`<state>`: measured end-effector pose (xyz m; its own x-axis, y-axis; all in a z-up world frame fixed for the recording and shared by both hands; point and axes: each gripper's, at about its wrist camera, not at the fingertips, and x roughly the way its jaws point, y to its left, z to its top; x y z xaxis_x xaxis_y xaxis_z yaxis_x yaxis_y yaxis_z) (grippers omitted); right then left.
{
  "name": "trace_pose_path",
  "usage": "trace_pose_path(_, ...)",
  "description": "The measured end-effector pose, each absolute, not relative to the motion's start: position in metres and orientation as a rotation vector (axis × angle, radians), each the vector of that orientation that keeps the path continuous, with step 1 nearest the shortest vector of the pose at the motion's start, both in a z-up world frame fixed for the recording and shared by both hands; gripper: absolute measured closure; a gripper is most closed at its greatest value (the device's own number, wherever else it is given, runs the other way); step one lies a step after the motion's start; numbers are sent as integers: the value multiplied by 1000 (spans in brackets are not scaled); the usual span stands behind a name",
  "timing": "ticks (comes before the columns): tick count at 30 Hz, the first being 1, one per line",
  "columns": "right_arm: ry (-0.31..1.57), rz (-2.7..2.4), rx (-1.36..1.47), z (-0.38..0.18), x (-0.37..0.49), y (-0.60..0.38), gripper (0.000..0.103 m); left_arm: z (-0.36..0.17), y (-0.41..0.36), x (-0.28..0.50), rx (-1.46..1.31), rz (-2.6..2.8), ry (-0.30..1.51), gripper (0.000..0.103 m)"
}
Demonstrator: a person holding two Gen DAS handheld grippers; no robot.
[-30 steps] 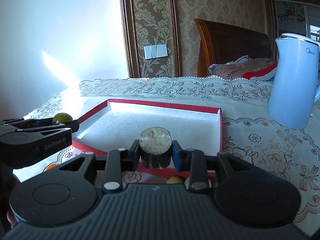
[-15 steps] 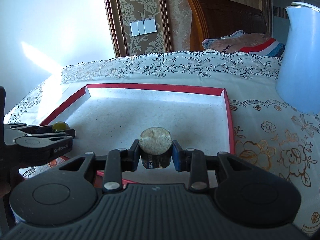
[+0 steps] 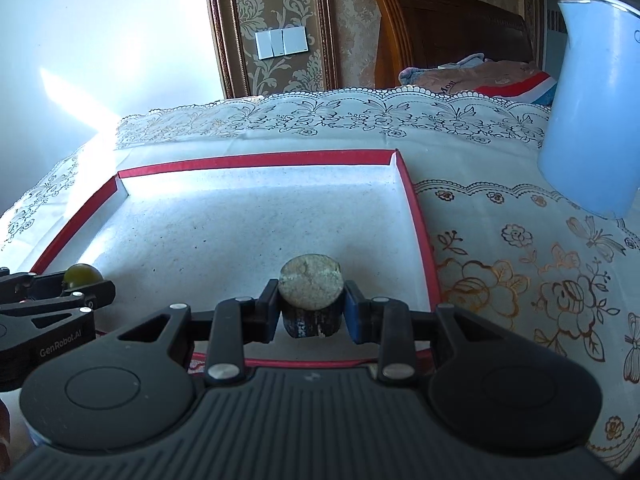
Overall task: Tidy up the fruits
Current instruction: 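Lower the green tomato and the slice into the red tray and open both tools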
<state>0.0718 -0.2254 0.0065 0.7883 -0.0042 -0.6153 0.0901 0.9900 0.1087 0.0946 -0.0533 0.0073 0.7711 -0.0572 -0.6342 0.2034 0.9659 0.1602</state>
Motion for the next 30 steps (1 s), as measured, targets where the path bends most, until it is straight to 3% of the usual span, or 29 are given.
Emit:
trace_pose_path(21,639,-12,96,6,68,-204,72,-1,-61,102,133,-80,632,69)
trace_pose_path(27,632,-4,101,5,67,-203,70,-2,-63,101,126,-97,628,58)
trace_pose_path(30,630,-4,102,6,66,-203,70,-1,-62,100,123,-100,619,48)
